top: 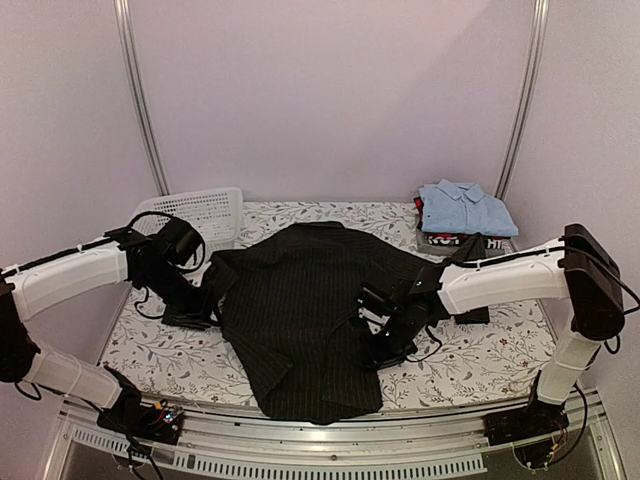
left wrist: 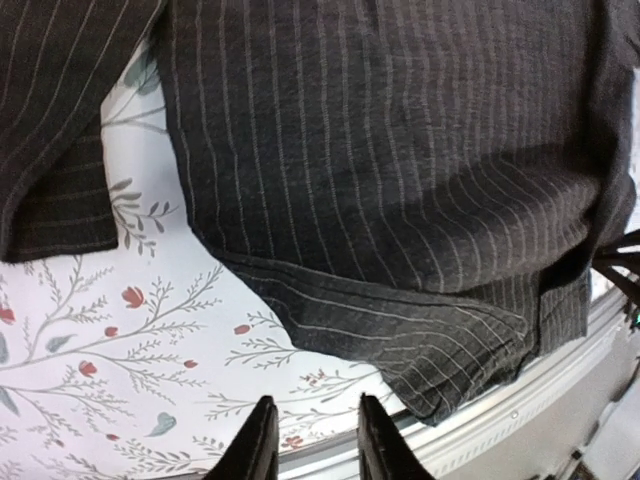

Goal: Fold and stack the long sleeve shirts
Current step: Flatten out the crumpled shirt at the center of the board.

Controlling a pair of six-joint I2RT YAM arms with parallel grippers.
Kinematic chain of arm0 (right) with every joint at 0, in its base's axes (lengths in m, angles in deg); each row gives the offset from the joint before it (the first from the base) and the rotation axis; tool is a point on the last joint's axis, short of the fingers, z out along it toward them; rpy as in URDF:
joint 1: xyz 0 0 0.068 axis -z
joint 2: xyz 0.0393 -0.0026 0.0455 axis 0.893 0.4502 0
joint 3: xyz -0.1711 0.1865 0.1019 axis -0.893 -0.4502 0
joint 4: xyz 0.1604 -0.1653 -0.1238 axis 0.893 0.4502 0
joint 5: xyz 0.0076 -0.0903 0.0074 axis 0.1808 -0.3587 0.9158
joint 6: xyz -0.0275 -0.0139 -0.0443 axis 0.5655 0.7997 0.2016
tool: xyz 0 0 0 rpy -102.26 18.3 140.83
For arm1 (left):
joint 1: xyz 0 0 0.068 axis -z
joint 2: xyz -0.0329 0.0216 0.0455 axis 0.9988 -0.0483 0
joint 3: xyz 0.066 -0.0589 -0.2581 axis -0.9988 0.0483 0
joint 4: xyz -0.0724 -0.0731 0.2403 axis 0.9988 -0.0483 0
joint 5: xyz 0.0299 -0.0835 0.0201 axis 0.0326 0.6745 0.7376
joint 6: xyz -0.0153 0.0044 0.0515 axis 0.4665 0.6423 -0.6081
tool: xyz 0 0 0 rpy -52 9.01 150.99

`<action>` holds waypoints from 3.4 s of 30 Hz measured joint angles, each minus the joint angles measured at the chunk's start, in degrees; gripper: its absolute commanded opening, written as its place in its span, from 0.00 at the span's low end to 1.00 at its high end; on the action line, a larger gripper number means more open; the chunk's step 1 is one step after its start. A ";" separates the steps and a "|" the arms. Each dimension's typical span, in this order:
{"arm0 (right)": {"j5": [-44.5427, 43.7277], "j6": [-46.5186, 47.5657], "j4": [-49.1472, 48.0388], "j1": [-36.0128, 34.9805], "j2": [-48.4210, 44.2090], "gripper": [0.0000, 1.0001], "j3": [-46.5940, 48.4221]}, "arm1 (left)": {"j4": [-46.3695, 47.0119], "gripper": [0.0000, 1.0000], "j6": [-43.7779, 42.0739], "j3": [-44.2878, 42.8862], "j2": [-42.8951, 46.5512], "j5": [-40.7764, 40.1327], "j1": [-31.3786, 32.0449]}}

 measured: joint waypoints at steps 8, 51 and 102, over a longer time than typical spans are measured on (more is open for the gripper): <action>-9.38 -1.95 5.09 2.78 -10.64 0.58 5.57 | 0.22 0.41 0.57 -10.64 1.27 1.38 0.17; -6.97 8.44 -17.35 35.39 20.44 0.40 20.74 | 36.35 0.41 6.69 -29.29 -48.70 5.97 -0.66; -20.06 -1.49 -6.80 -4.37 1.33 0.53 12.59 | 4.31 0.42 11.54 -17.66 -31.19 -21.92 34.84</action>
